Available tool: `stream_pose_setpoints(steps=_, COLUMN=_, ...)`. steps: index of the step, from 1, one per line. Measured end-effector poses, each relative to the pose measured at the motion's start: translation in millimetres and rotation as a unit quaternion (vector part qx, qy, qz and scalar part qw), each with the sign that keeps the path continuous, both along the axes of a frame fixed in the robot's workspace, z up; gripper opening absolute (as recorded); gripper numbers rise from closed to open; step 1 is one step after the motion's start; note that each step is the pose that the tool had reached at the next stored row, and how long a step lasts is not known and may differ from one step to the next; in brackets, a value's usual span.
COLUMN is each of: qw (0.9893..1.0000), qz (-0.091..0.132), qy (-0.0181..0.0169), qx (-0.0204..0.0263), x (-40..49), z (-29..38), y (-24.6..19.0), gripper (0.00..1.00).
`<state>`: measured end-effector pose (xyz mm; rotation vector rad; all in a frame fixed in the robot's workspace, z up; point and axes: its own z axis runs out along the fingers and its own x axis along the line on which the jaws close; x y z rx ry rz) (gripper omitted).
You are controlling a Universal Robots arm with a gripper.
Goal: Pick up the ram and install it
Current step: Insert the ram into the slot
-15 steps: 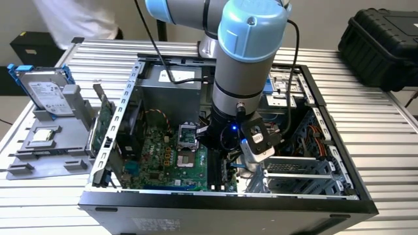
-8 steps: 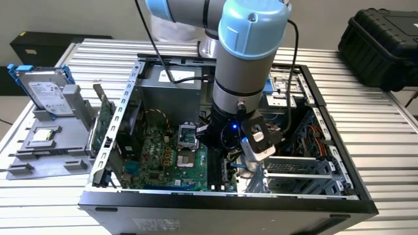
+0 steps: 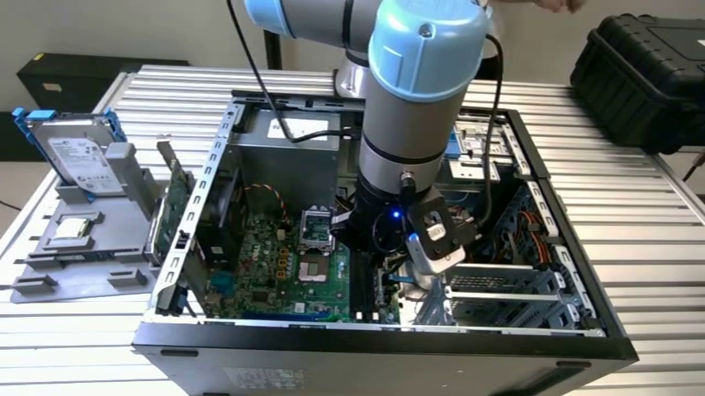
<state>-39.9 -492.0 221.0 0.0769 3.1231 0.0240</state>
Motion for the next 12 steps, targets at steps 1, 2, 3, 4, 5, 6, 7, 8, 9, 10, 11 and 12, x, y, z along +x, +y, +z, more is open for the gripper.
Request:
stream_pose_setpoints(steps=1, qw=1.0000, qz=0.000, qy=0.0000, qx=0.0000, x=-0.4, z=-0.1, y=0.0, gripper=0.00)
stream_pose_setpoints(steps=2, qw=1.0000, qz=0.000, qy=0.0000, qx=0.0001, x=-0.6, z=-0.4, y=0.0, gripper=0.00)
stream_pose_setpoints(steps=3, qw=1.0000, qz=0.000, qy=-0.0001, qx=0.0001, x=-1.0, z=-0.9, y=0.0, gripper=0.00)
stream_pose_setpoints(steps=4, qw=1.0000, qz=0.000, qy=0.0000, qx=0.0000, x=-1.6, z=-1.2, y=0.0, gripper=0.00)
stream_pose_setpoints(steps=5, qw=1.0000, qz=0.000, qy=0.0000, qx=0.0000, x=-2.1, z=-1.5, y=0.0, gripper=0.00)
stream_pose_setpoints(steps=6, qw=1.0000, qz=0.000, qy=0.0000, qx=0.0000, x=-2.3, z=-1.9, y=0.0, gripper=0.00)
stream_pose_setpoints(steps=7, qw=1.0000, qz=0.000, qy=0.0000, qx=0.0000, x=-2.4, z=-2.4, y=0.0, gripper=0.00)
stream_pose_setpoints(steps=8, qw=1.0000, qz=0.000, qy=0.0000, qx=0.0000, x=-2.4, z=-3.3, y=0.0, gripper=0.00)
stream_pose_setpoints(steps=9, qw=1.0000, qz=0.000, qy=0.0001, qx=-0.0001, x=-2.4, z=-4.3, y=0.0, gripper=0.00)
stream_pose_setpoints(steps=10, qw=1.0000, qz=0.000, qy=0.0002, qx=-0.0004, x=-2.5, z=-5.0, y=-0.1, gripper=0.00)
stream_pose_setpoints(steps=11, qw=1.0000, qz=0.000, qy=0.0002, qx=-0.0005, x=-2.5, z=-5.8, y=-0.1, gripper=0.00)
stream_pose_setpoints(steps=12, qw=1.0000, qz=0.000, qy=0.0002, qx=-0.0005, x=-2.5, z=-6.3, y=-0.2, gripper=0.00)
